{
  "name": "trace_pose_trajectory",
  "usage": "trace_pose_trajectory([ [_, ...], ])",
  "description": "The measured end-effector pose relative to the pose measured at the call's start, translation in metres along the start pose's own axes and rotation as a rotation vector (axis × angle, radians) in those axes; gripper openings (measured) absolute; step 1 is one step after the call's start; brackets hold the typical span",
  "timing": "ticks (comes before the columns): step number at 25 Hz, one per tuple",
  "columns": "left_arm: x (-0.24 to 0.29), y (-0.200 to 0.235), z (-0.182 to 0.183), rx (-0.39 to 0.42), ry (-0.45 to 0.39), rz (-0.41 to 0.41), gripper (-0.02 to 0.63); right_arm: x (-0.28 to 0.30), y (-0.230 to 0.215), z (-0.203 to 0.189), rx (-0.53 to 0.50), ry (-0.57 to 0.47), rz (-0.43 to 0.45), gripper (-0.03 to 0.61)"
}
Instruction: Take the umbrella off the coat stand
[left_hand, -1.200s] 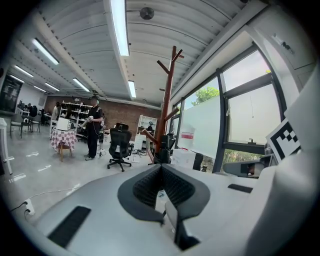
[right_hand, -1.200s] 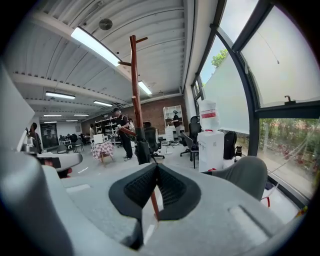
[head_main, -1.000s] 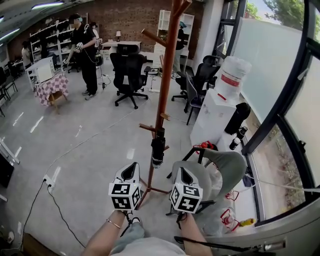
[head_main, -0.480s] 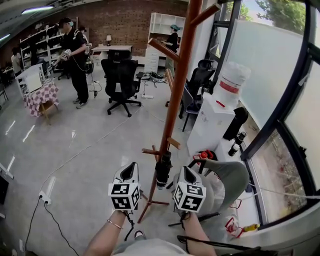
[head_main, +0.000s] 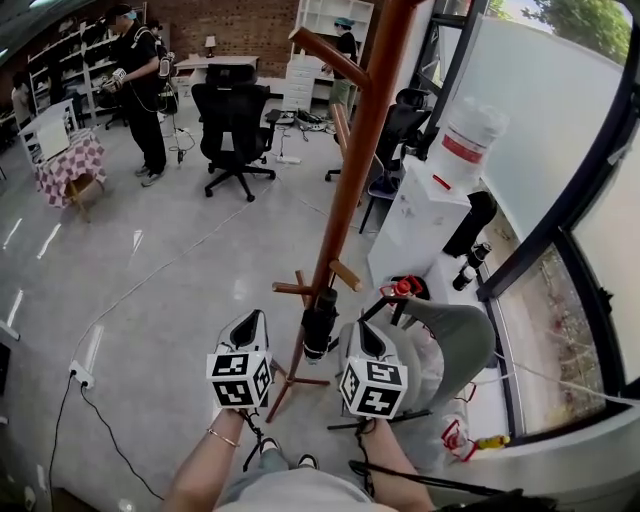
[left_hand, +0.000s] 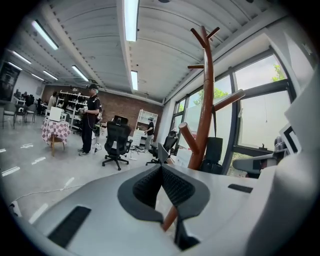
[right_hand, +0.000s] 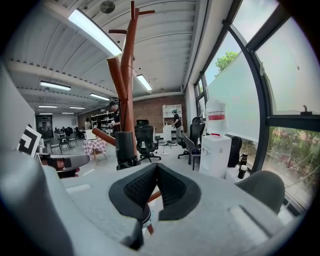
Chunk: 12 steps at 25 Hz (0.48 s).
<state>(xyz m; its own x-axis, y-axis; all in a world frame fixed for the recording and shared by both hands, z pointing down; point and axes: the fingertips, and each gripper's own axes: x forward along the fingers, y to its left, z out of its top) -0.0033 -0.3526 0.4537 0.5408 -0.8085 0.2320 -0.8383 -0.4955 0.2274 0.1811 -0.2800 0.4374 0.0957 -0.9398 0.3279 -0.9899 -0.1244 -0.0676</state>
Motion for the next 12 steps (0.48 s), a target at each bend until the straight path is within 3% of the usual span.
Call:
trace_pose_trajectory([
  [12,-0.021,0.002,-0.023,-0.013,0.03,0.069,0.005,-0.011,0.008,-0.014,0.011,0.014,0.071,0.005],
])
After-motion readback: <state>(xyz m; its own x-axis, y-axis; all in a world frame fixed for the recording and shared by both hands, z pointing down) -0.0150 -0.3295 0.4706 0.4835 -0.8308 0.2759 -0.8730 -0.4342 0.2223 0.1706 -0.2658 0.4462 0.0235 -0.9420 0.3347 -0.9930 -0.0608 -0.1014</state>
